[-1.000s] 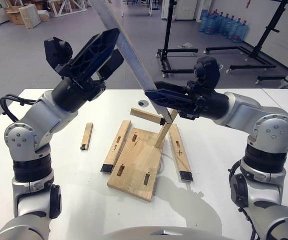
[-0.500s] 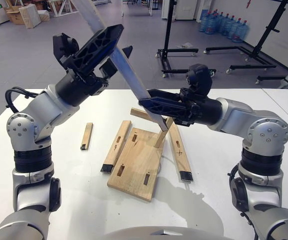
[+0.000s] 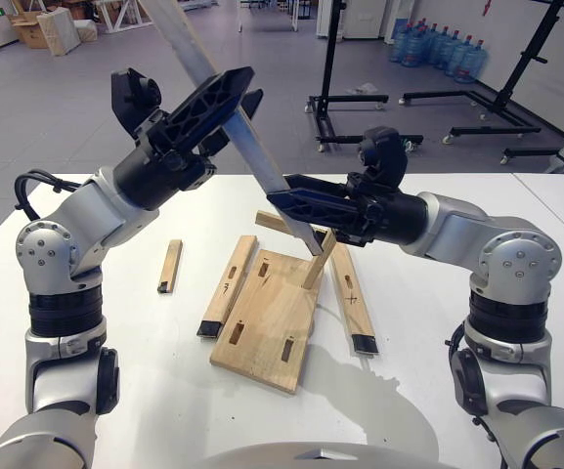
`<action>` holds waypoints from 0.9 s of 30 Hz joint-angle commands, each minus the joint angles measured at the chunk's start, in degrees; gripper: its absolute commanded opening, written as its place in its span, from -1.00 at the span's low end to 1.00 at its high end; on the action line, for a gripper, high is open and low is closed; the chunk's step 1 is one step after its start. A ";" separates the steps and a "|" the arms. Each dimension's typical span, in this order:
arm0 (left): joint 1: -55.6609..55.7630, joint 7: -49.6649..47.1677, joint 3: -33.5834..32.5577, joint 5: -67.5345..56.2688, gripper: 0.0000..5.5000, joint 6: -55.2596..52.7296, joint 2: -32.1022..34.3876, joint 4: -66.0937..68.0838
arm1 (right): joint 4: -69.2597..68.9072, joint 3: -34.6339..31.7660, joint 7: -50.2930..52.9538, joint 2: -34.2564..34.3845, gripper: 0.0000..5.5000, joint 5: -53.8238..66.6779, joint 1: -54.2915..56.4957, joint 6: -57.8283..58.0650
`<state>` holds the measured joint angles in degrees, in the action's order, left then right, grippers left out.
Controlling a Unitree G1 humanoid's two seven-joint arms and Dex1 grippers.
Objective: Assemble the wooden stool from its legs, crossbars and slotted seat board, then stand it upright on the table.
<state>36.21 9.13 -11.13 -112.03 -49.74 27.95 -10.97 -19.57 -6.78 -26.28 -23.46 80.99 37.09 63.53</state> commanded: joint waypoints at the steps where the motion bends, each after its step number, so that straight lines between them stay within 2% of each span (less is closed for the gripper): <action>1: -0.45 -0.06 0.01 0.70 -0.13 -0.42 0.63 0.60 | -0.51 0.19 -0.04 -0.17 -0.27 1.12 0.27 -1.03; 9: -0.93 -0.02 -0.44 2.34 -0.15 -0.06 0.70 0.85 | 0.32 0.38 1.19 -0.75 -0.27 0.90 -0.69 -0.38; 10: -1.01 0.05 -0.52 2.80 -0.16 -0.06 0.75 0.95 | 0.68 0.50 1.19 -1.10 -0.12 0.91 -0.82 -0.03; 13: -1.87 0.75 -0.76 4.80 -0.25 -0.28 0.84 1.54 | 0.25 1.39 -1.08 -3.86 0.12 1.42 -2.55 2.22; 18: -3.50 2.79 -1.36 9.92 -0.27 -0.56 1.29 3.02 | -2.13 -1.41 -9.22 -12.00 0.41 -0.33 -8.34 2.85; 23: -6.57 5.14 -5.28 16.87 -0.27 2.16 2.30 1.43 | -4.22 -7.06 -24.02 -26.14 0.75 -7.27 -16.76 0.41; 25: -8.45 6.89 -6.55 20.93 -0.27 3.37 3.22 -1.41 | -7.10 -6.27 -30.41 -29.60 0.76 -10.44 -21.78 -1.19; 27: -11.38 8.73 -6.49 27.98 -0.27 4.82 5.31 -5.54 | -10.76 -2.05 -35.97 -32.12 0.76 -16.65 -28.19 -5.14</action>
<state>27.35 16.01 -17.41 -90.24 -46.36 30.68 -12.49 -26.76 -12.66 -57.75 -53.07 69.85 14.27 61.82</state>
